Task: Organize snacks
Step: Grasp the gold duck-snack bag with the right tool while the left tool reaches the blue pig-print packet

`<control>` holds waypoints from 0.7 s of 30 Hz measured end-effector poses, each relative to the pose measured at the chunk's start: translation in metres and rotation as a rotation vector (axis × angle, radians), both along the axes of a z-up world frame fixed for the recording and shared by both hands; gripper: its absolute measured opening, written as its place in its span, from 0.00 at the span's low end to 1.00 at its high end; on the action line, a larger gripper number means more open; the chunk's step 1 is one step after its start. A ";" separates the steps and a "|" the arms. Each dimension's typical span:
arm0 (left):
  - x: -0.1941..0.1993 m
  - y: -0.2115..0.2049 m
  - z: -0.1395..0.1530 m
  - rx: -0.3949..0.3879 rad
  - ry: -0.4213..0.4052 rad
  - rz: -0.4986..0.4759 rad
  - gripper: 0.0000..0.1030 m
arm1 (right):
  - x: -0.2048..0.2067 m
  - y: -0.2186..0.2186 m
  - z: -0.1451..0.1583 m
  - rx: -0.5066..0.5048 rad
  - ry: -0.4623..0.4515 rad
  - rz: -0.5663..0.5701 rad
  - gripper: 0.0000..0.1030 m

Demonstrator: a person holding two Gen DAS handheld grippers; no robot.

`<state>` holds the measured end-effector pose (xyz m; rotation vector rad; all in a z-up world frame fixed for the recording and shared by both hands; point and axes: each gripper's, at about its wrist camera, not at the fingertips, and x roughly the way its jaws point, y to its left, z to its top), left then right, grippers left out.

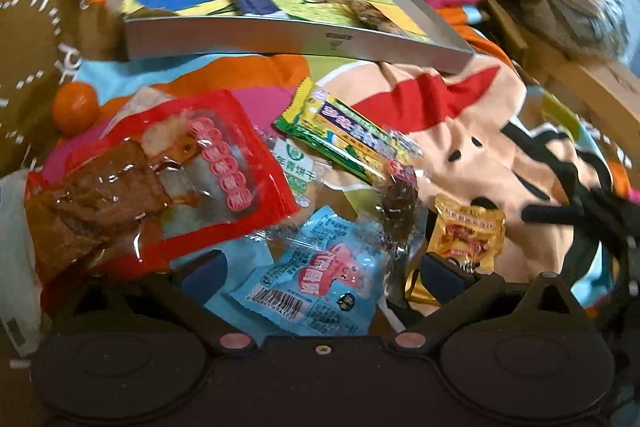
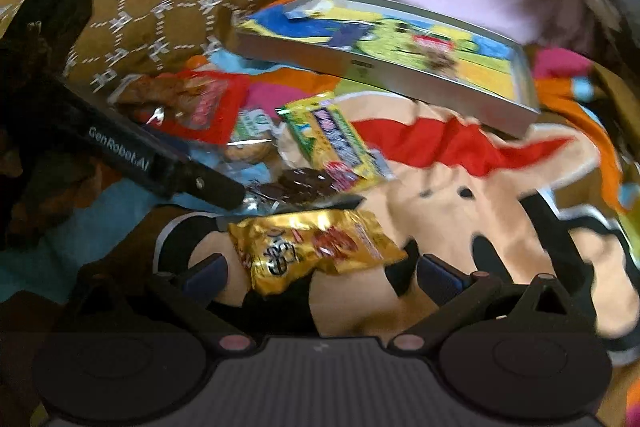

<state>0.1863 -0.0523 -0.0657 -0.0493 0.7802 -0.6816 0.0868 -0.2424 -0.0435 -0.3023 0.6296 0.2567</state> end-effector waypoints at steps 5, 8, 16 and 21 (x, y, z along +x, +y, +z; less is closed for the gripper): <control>0.000 -0.001 -0.001 0.020 -0.010 -0.046 0.99 | 0.023 -0.001 -0.001 -0.019 0.055 0.088 1.00; 0.000 -0.003 -0.002 0.043 -0.017 -0.049 0.94 | 0.036 -0.005 -0.004 -0.018 0.095 0.098 1.00; -0.003 -0.005 -0.001 0.096 -0.034 -0.050 0.84 | 0.048 -0.011 -0.012 0.027 0.156 0.107 0.98; -0.008 -0.011 -0.001 0.128 -0.027 -0.082 0.84 | 0.041 -0.009 -0.012 0.024 0.151 0.077 0.97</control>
